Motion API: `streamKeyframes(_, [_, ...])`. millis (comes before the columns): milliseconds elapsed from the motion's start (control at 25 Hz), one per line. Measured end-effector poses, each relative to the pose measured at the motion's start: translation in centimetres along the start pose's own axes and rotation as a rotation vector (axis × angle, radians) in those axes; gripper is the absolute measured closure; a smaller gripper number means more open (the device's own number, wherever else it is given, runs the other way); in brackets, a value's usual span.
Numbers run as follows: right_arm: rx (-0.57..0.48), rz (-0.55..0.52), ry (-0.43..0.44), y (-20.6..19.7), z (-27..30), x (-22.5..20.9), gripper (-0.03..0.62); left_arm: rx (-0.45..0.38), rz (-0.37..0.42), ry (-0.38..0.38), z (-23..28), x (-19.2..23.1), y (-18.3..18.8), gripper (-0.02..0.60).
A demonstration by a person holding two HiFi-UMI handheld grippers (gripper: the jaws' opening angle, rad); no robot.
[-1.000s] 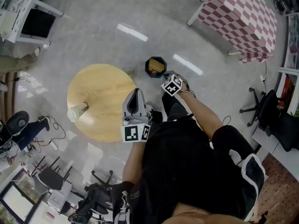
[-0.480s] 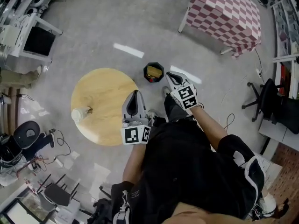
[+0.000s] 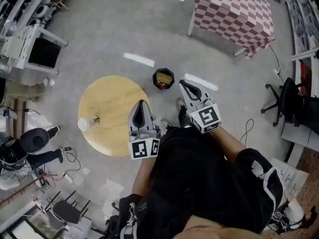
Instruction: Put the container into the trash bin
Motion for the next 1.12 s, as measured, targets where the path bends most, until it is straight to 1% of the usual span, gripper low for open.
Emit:
streamKeyframes(160, [-0.028,0.01,0.018,-0.2,-1.0,-0.5,0.566,-0.005,0.02,-0.003,0.6,-1.3,-0.4,0.571])
streamKeyframes(320, [-0.017,0.007,0.038,-0.3,-1.0,-0.8,0.566,-0.001,0.016,-0.002,1.4,-1.9,-0.3,0.571])
streamKeyframes(640, [-0.022,-0.006,0.061,0.0,-0.3,-1.5,0.566,0.007,0.015,0.003,2.6,-2.2,-0.4,0.571])
streamKeyframes(1120, [-0.011,-0.015,0.067,-0.1,0.5,-2.1,0.566,0.007,0.006,0.013,3.6,-2.3,-0.4,0.571])
Point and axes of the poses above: the fingertips, and each gripper's own axes: z forward along the fingers, x to its left, y out of its top, the point moved 10 cm from there along -z, backward along the fingers, and after that the axes turned 12 degrees about x, right-handed, at the moved point
